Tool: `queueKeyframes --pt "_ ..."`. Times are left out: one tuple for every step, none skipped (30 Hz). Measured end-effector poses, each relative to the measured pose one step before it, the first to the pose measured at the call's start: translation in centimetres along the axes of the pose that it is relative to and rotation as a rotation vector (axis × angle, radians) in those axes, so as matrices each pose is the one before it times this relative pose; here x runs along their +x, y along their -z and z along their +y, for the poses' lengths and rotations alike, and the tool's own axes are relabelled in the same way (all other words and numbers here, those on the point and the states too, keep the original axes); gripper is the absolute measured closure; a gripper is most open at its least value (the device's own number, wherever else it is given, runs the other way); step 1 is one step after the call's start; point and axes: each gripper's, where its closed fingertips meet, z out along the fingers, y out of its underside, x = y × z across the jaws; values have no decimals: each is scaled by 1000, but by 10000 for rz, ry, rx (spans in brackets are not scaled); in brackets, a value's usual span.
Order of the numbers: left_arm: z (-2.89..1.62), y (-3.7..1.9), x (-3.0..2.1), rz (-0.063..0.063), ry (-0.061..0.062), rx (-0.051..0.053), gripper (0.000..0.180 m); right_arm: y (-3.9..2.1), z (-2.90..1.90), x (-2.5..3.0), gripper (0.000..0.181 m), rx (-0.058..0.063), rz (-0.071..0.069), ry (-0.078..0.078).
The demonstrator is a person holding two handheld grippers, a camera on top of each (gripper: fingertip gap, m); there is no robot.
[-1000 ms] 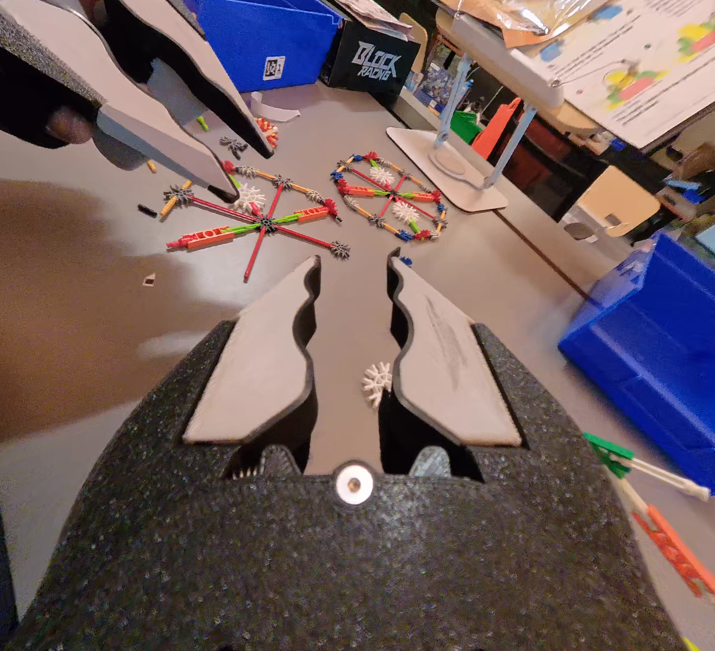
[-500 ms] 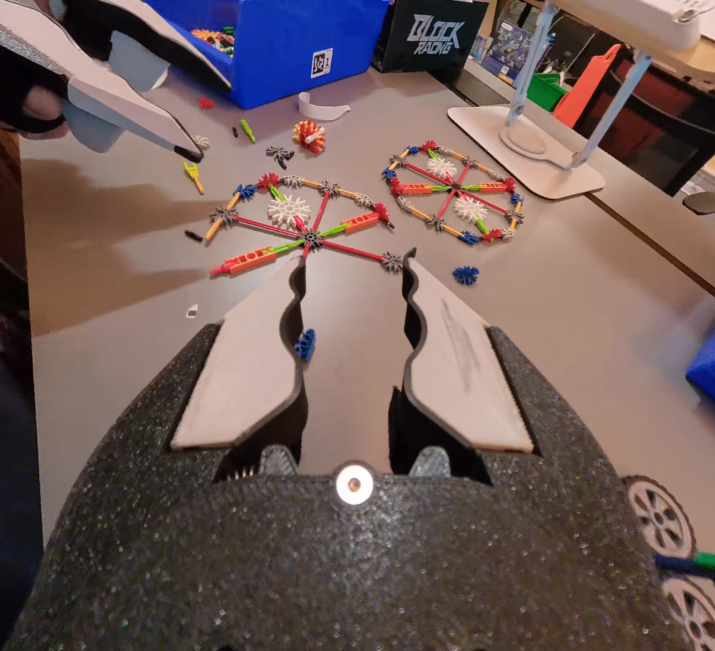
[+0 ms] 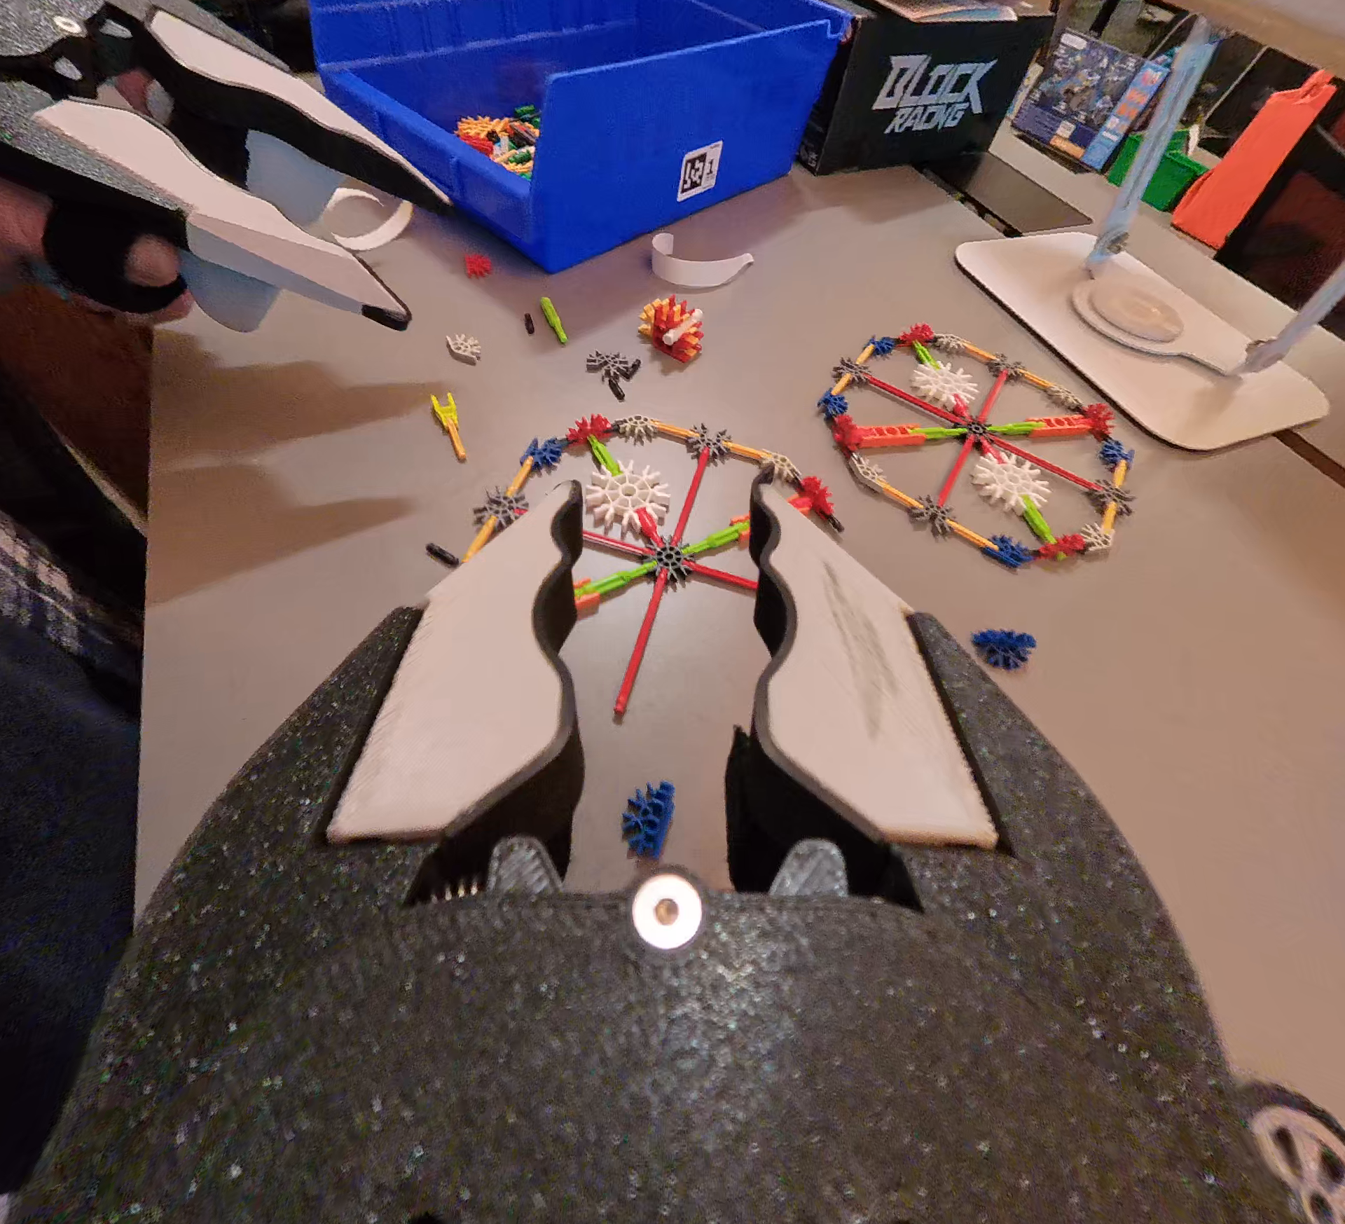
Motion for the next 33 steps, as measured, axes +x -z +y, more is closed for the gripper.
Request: queueKeyframes --pt "39 46 -35 45 15 36 109 -231 -166 -120 136 -17 -60 8" --pt "164 -16 -59 21 -31 -9 109 -238 -120 -9 136 -34 11 35" --pt "247 -72 -66 21 -35 -41 109 -209 -113 23 136 -24 14 6" --pt "217 -95 -54 47 -6 -40 109 -212 -106 13 136 -13 -16 -55" --pt "76 -54 -22 65 7 18 109 -195 -126 24 136 -4 -29 -82" --pt "-26 -32 -25 58 0 60 109 -192 -130 10 136 -1 -38 -71" --pt "-64 -39 -80 14 -10 81 110 -197 -107 15 136 -26 -32 -54" --pt "-26 -76 -82 15 -8 70 110 -204 -57 26 136 -77 -19 -40" --pt "11 -93 -96 11 6 60 110 -202 -96 13 136 -86 -13 -20" --pt "-25 -91 -97 6 22 95 111 -186 -176 0 136 -72 -12 3" --pt "-44 -67 -98 8 43 123 111 -197 -235 -42 136 -59 -23 26" --pt "12 -71 -69 28 43 78 111 -219 -265 -62 136 -55 -29 46" --pt "45 -40 -74 6 13 28 111 -258 -309 -90 136 -46 -39 58" --pt "5 38 -88 -34 -27 32 110 -297 -329 -116 136 -46 -57 57" --pt "-43 95 -72 -27 -33 66 110 -340 -332 -136 136 -45 -67 61" --pt "6 127 -46 5 -3 36 110 -370 -329 -147 136 -35 -66 68" --pt "-13 186 -86 -26 -1 46 109 -399 -328 -173 136 -20 -79 61" --pt "-60 248 -90 -32 -22 60 109 -403 -336 -206 136 -8 -84 43" --pt "-88 270 -129 -56 -23 63 109 -402 -333 -229 136 8 -81 30" --pt "-82 272 -137 -54 -5 49 108 -398 -363 -263 136 25 -91 31" --pt "-107 270 -135 -40 13 52 108 -401 -332 -297 136 15 -105 40" --pt "-152 281 -158 -49 21 85 108 -383 -316 -303 136 16 -100 59" --pt "-142 269 -186 -58 37 72 108 -353 -316 -286 136 28 -83 75" --pt "-93 252 -188 -46 43 51 108 -329 -305 -274 136 19 -83 71" --pt "-78 248 -178 -31 40 54 108 -285 -278 -252 136 15 -74 64" --pt "-90 262 -194 -31 51 77 108 -255 -262 -198 136 16 -47 60" --pt "-37 230 -173 2 74 59 109 -180 -254 -159 136 24 -29 53" --pt "50 155 -136 27 76 4 110 -109 -279 -142 136 60 -28 40" --pt "93 91 -153 -2 52 -37 110 -22 -260 -96 135 85 -9 29" --pt "25 41 -140 -12 22 -23 111 22 -163 6 136 61 33 18" --pt "-48 -11 -23 43 0 4 111 77 -67 80 136 54 56 -7" --pt "-86 -93 58 58 -24 -8 111 143 -3 117 136 71 54 -55" --pt "-114 -178 130 76 -66 -21 110 200 65 158 136 67 70 -101"
